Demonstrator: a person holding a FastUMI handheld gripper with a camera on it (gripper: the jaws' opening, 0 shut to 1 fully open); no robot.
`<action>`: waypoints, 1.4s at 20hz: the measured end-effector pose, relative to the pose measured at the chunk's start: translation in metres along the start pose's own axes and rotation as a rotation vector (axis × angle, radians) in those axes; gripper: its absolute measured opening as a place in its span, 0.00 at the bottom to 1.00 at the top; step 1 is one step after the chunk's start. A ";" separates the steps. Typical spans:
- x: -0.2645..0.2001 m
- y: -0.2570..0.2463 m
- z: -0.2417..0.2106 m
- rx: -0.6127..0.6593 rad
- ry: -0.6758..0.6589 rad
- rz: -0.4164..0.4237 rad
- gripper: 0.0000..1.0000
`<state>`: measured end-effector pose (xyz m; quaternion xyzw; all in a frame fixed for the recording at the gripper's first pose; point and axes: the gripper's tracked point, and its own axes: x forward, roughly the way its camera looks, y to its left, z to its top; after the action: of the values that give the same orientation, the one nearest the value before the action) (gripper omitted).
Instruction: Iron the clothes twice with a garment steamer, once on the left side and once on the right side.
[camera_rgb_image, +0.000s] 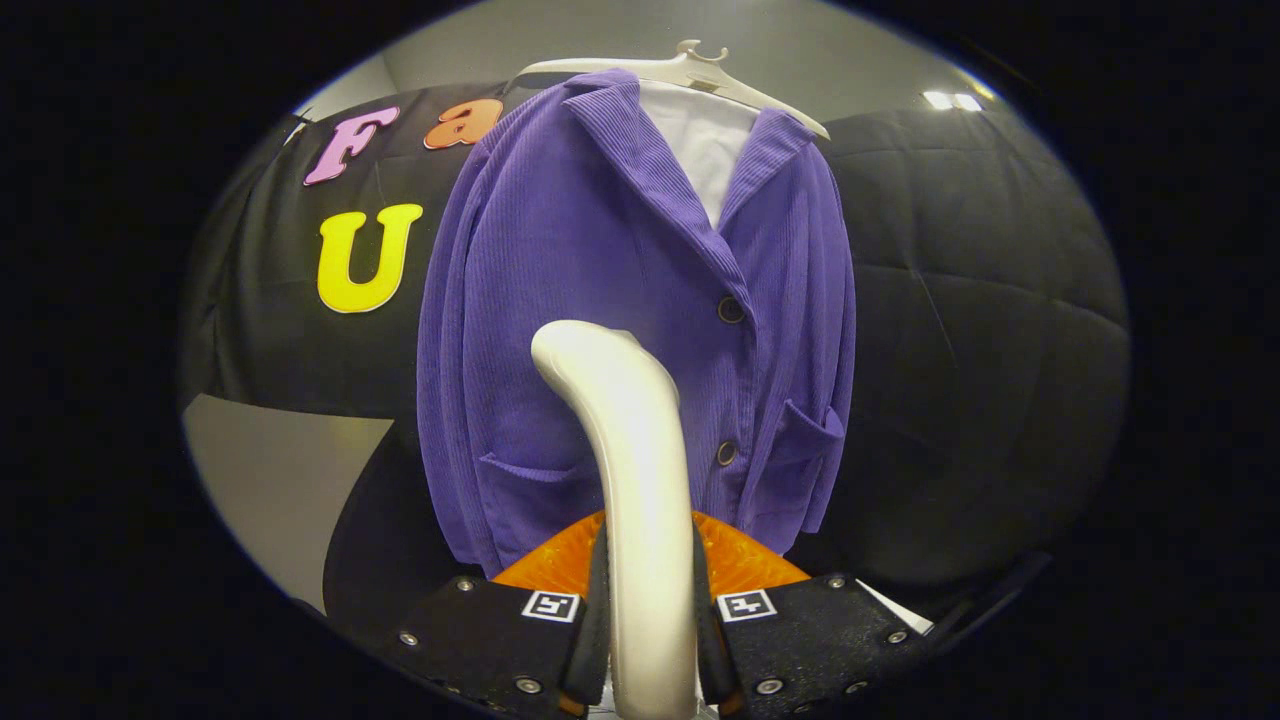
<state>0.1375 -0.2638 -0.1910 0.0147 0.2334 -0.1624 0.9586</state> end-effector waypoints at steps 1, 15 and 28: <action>-0.001 -0.001 -0.008 0.001 0.011 -0.002 0.36; -0.001 0.010 -0.113 0.048 0.192 -0.004 0.36; -0.043 -0.011 -0.068 0.040 0.137 -0.024 0.36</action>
<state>0.0678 -0.2536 -0.2316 0.0420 0.2953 -0.1768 0.9380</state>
